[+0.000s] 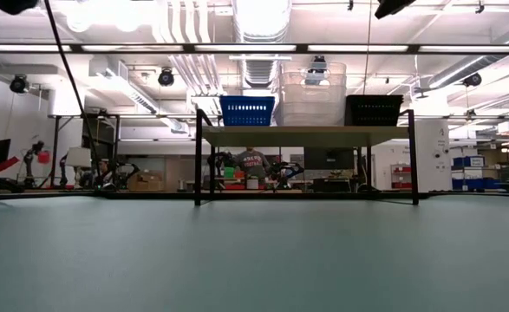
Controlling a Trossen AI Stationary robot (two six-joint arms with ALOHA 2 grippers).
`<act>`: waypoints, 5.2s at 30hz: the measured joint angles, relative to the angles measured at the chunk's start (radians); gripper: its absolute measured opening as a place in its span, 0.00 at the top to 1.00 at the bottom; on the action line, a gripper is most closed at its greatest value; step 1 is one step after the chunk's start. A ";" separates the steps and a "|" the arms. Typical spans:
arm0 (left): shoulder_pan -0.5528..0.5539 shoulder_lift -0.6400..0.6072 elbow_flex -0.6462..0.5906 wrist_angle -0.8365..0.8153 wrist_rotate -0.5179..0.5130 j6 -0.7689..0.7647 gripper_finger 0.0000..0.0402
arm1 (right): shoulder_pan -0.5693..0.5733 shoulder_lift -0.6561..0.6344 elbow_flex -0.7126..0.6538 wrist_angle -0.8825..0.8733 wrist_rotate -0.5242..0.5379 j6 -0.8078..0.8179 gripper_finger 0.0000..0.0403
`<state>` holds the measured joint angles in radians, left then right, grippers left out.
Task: Stack baskets on shelf by color
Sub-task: Stack the blue bin on the blue bin on the shelf, then return to Home Position
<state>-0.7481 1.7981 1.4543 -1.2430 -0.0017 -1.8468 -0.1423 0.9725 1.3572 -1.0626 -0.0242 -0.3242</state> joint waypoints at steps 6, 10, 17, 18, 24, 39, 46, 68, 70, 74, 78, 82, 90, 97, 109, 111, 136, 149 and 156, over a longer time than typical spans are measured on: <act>-0.012 -0.001 -0.043 -0.006 0.006 -0.033 0.64 | 0.049 -0.002 -0.034 0.027 0.000 0.026 0.98; -0.013 -0.001 -0.090 -0.004 0.011 -0.028 0.61 | 0.096 0.001 -0.049 0.036 0.000 0.046 0.98; -0.013 -0.001 -0.175 0.022 0.023 -0.030 0.70 | 0.207 0.019 -0.055 0.049 0.000 0.093 0.98; -0.013 -0.001 -0.182 0.034 0.023 -0.027 0.74 | 0.225 0.020 -0.057 0.050 0.000 0.100 0.98; -0.013 -0.001 -0.185 0.038 0.023 -0.027 0.98 | 0.348 0.026 -0.072 0.051 0.002 0.144 0.98; 0.057 -0.001 0.236 -0.163 -0.162 0.897 1.00 | 0.580 0.024 -0.309 0.258 0.113 0.300 0.98; 0.195 -0.001 0.451 -0.167 -0.360 1.375 1.00 | 0.590 0.023 -0.417 0.469 0.113 0.282 0.98; 0.879 -0.002 0.659 -0.185 -0.497 2.231 1.00 | 0.590 -0.030 -0.612 0.822 0.103 0.273 0.98; 0.934 -0.002 0.649 -0.169 -0.464 2.253 1.00 | 0.590 -0.025 -0.613 0.822 0.103 0.273 0.98; 1.009 -0.002 0.620 -0.124 -0.393 2.254 1.00 | 0.590 -0.021 -0.622 0.824 0.103 0.273 0.98; 1.029 -0.001 0.617 -0.075 -0.372 2.256 1.00 | 0.590 -0.021 -0.633 0.837 0.104 0.275 0.98; 1.028 -0.002 0.618 -0.037 -0.356 2.254 1.00 | 0.590 -0.021 -0.638 0.837 0.104 0.284 0.98; 1.028 0.000 0.585 0.034 -0.311 2.247 1.00 | 0.590 -0.021 -0.643 0.837 0.105 0.291 0.98; 1.028 -0.001 0.556 0.069 -0.312 2.229 0.95 | 0.590 -0.021 -0.647 0.837 0.105 0.314 0.98; 1.018 -0.007 0.525 0.092 -0.295 2.208 0.79 | 0.590 -0.021 -0.657 0.837 0.105 0.326 0.98; 0.994 -0.017 0.522 0.098 -0.248 2.165 0.79 | 0.590 -0.021 -0.672 0.851 0.105 0.319 0.98; 0.567 -0.876 -0.969 1.673 0.037 2.133 1.00 | 0.247 -0.316 -1.094 1.492 0.020 -0.054 0.98; 0.592 -1.445 -1.248 1.420 -0.041 2.028 1.00 | 0.247 -0.730 -1.103 1.087 0.051 -0.042 0.98; 0.592 -1.670 -1.340 1.320 -0.060 2.022 1.00 | 0.246 -0.900 -1.123 0.974 0.048 -0.051 0.98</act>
<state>-0.1564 0.1279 0.1144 0.0774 -0.0620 0.1751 0.1041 0.0724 0.2343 -0.0884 0.0236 -0.3756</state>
